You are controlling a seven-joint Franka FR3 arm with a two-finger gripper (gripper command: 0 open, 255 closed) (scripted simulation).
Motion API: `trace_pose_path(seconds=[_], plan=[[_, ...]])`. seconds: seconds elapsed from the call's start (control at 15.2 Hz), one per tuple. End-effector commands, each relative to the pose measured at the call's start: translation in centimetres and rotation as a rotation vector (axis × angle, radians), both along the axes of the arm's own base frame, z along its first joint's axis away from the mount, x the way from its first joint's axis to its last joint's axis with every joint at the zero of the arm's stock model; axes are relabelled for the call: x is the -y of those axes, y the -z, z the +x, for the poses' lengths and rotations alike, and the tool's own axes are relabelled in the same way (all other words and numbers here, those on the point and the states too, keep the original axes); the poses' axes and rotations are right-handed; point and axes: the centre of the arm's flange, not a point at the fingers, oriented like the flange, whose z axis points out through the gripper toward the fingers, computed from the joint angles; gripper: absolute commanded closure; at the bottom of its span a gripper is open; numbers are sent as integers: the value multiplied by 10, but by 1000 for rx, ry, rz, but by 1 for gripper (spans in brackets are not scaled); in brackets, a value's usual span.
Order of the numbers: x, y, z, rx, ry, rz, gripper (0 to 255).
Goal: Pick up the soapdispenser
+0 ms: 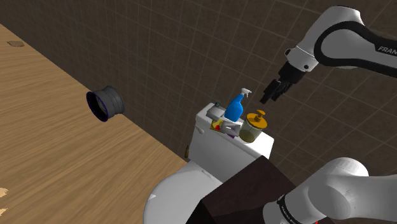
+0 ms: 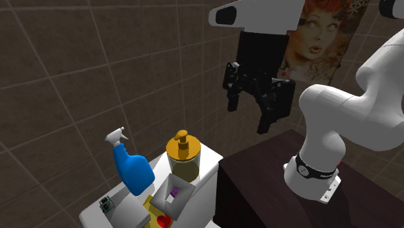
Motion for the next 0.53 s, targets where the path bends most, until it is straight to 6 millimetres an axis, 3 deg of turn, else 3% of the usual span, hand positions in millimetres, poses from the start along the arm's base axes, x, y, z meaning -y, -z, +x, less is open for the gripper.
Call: trace_pose_path(seconds=[0.0, 0.46], plan=[[19, 15, 5, 8, 5, -6, 0], [86, 71, 22, 30, 24, -25, 0]])
